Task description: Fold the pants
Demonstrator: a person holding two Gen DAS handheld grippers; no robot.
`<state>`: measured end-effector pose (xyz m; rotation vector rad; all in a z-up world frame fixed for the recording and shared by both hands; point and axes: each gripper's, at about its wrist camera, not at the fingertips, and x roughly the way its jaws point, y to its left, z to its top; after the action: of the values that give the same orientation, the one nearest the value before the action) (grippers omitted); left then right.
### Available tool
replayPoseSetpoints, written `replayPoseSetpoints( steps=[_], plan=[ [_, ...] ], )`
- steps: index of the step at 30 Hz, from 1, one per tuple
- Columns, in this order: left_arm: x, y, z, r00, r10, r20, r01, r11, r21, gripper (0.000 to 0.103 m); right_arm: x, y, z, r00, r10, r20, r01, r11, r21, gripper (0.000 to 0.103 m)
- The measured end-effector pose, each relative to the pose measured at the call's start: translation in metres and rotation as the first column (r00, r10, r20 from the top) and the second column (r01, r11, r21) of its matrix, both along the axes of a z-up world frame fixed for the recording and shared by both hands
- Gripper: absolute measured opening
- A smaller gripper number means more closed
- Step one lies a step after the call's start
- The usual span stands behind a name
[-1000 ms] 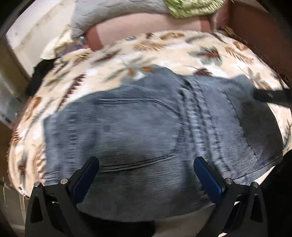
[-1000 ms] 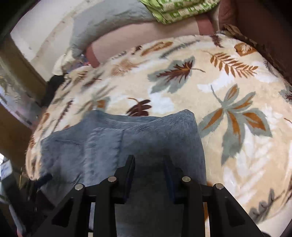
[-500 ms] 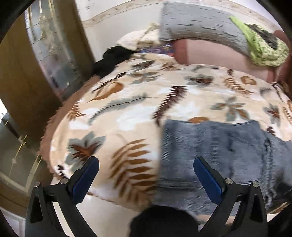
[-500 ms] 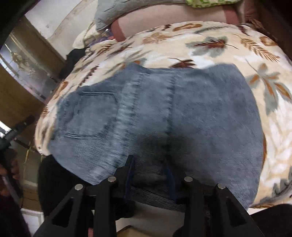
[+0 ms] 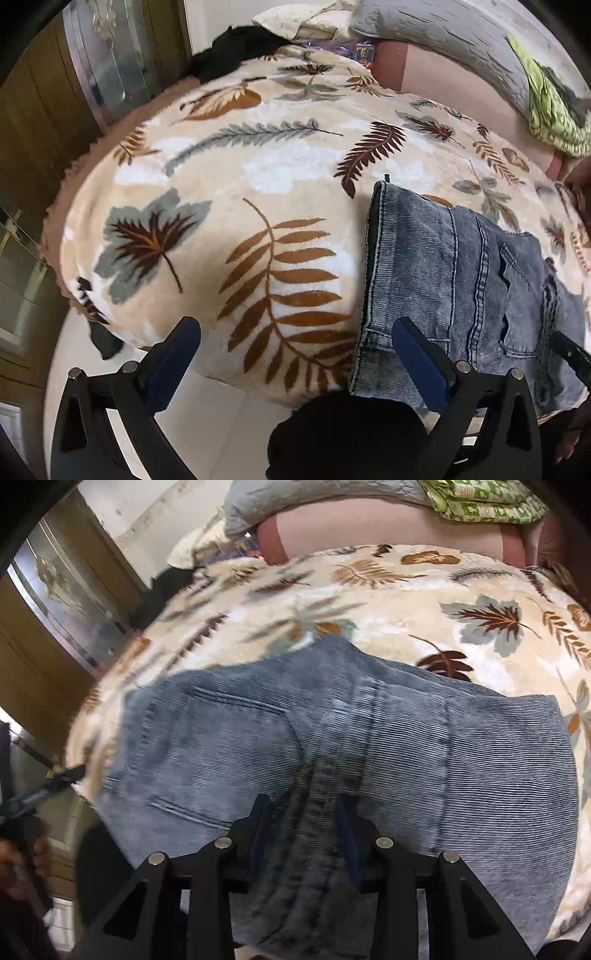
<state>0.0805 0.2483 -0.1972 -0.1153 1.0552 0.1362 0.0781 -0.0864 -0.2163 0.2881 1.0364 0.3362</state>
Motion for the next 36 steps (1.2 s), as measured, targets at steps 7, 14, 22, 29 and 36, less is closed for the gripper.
replayPoseSetpoints(
  steps=[7, 14, 22, 29, 36],
  plan=[
    [-0.004, -0.002, -0.008, 0.999, -0.033, -0.033, 0.028, 0.987, -0.158, 0.103, -0.026, 0.021, 0.009, 0.995, 0.063, 0.082, -0.07, 0.994, 0.087, 0.04],
    [0.002, -0.003, -0.03, 0.99, -0.058, -0.126, 0.017, 0.952, -0.305, 0.103, -0.036, 0.028, 0.003, 0.993, 0.092, 0.069, -0.098, 0.991, 0.089, 0.04],
    [0.009, -0.021, -0.054, 0.967, -0.167, -0.194, 0.067, 0.897, -0.436, 0.103, -0.039, 0.015, 0.01, 0.995, 0.062, 0.079, -0.072, 0.99, 0.123, 0.04],
    [0.007, -0.026, -0.06, 0.957, -0.204, -0.205, 0.068, 0.848, -0.526, 0.082, -0.04, 0.0, 0.012, 0.996, 0.025, 0.082, -0.035, 0.992, 0.121, 0.04],
    [0.017, -0.027, -0.059, 0.952, -0.22, -0.214, 0.064, 0.825, -0.562, 0.047, -0.035, -0.007, 0.011, 0.997, 0.002, 0.074, -0.011, 0.992, 0.128, 0.04]
  ],
)
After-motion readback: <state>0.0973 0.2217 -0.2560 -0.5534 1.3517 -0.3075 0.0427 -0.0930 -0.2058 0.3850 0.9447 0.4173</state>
